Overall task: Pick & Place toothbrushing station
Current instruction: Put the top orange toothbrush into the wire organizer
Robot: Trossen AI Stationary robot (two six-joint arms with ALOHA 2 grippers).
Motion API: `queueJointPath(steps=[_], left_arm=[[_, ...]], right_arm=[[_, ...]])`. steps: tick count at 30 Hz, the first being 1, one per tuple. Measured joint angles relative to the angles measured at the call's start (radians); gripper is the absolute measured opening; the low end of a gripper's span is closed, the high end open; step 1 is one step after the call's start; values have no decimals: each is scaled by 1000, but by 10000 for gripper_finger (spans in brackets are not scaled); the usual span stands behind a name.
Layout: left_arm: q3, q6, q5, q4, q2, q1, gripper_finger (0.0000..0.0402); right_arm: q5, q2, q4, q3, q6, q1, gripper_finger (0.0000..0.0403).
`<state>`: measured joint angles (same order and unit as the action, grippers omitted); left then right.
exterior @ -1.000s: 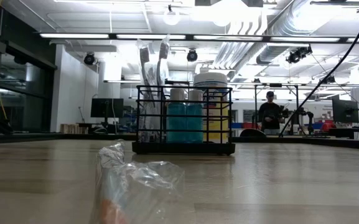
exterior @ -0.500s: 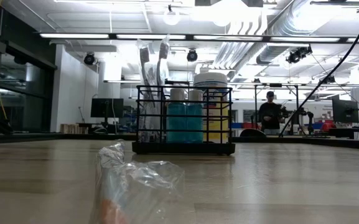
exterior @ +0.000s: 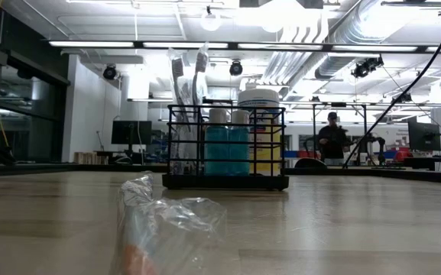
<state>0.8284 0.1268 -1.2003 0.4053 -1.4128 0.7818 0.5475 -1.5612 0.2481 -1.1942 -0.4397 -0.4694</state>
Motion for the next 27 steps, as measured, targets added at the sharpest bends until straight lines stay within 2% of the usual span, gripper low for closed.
queueJointPath(steps=[14,27], left_arm=[[0,2,117,0,0,-49,0],[0,4,117,0,0,-49,0]], right_arm=[[-1,0,4,0,1,-1,105],[-1,0,3,0,1,-1,105]])
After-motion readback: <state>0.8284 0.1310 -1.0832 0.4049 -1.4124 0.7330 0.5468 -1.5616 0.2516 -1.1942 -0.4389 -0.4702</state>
